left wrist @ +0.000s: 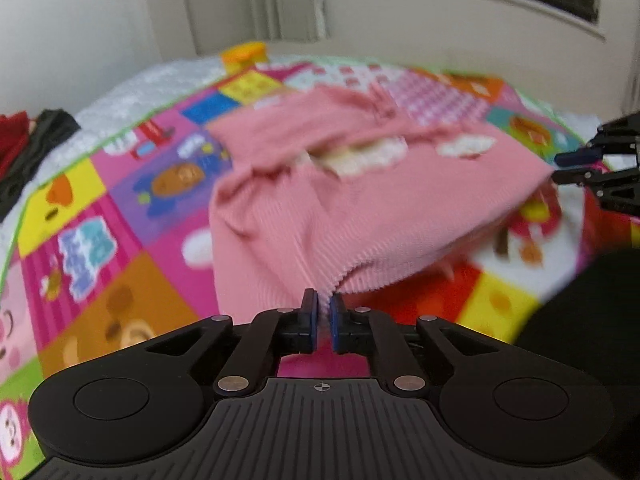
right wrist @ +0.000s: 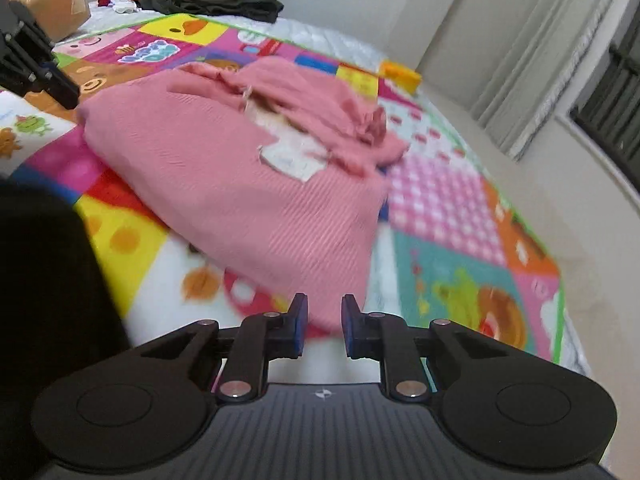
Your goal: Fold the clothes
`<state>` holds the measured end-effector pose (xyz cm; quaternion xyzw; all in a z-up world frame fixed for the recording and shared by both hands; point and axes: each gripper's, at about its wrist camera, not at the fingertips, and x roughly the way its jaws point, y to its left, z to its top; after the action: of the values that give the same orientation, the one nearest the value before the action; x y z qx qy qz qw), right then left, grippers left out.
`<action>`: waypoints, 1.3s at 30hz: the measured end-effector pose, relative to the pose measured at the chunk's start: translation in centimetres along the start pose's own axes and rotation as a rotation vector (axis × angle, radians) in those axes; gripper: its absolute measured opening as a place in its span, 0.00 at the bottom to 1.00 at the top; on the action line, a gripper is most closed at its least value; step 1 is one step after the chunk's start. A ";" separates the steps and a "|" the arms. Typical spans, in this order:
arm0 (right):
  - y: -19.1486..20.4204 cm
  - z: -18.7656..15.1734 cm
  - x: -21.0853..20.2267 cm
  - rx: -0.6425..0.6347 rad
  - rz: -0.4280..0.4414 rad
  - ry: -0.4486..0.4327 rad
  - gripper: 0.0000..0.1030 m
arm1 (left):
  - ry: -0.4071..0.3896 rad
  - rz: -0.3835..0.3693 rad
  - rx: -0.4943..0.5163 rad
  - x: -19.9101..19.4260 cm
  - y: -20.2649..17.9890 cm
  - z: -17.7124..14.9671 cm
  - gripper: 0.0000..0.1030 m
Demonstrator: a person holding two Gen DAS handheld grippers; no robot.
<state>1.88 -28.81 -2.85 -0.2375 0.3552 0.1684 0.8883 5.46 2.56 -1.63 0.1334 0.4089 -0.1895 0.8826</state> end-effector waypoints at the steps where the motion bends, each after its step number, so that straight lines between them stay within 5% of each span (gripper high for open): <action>1: -0.4 -0.3 -0.3 0.038 0.013 0.002 0.28 | 0.019 -0.007 0.004 -0.1 -0.1 -0.6 0.13; 3: -1.7 -0.4 -0.8 0.144 0.041 -0.018 0.52 | 0.033 -0.044 -0.044 -0.4 0.8 -1.2 0.23; 6: -4.0 0.4 -0.5 0.323 0.071 -0.059 0.58 | -0.016 -0.087 -0.182 -1.0 2.9 -0.7 0.57; 10: -6.9 1.4 3.6 0.588 0.099 -0.044 0.64 | -0.039 -0.050 -0.335 1.0 5.3 1.2 0.74; 13: -7.6 1.3 8.2 0.697 0.099 0.025 0.65 | 0.000 0.036 -0.423 5.0 6.8 2.2 0.74; 14: -7.4 1.2 9.1 0.702 0.104 0.043 0.58 | 0.031 0.048 -0.459 6.4 7.4 2.3 0.74; 17: -6.3 2.2 8.4 0.635 0.132 0.030 0.02 | 0.116 0.041 -0.557 9.1 8.6 1.9 0.62; 19: -6.0 3.0 6.6 0.598 0.172 0.001 0.02 | 0.116 0.020 -0.553 8.7 8.8 1.8 0.26; 20: -6.2 3.1 5.9 0.581 0.174 0.008 0.02 | 0.137 -0.002 -0.549 8.4 8.9 1.7 0.18; 23: -5.9 1.3 6.3 0.537 0.140 0.098 0.03 | 0.217 0.000 -0.488 8.0 8.5 0.8 0.17; 26: -5.9 -0.1 6.5 0.532 0.120 0.147 0.03 | 0.238 0.052 -0.349 7.0 7.0 0.2 0.20; 30: -6.7 1.3 4.2 0.531 0.107 0.048 0.27 | 0.234 0.073 -0.274 4.9 6.1 0.3 0.33; 35: -7.0 5.9 3.6 0.533 0.158 -0.122 0.56 | 0.006 -0.038 -0.332 2.8 6.1 4.3 0.41; 39: -6.0 8.9 8.3 0.561 0.227 -0.135 0.56 | -0.163 -0.162 -0.377 4.7 5.1 8.3 0.61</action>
<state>15.39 -27.89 -1.27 0.0697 0.3523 0.1776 0.9162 16.09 2.85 0.37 -0.0829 0.3739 -0.1903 0.9040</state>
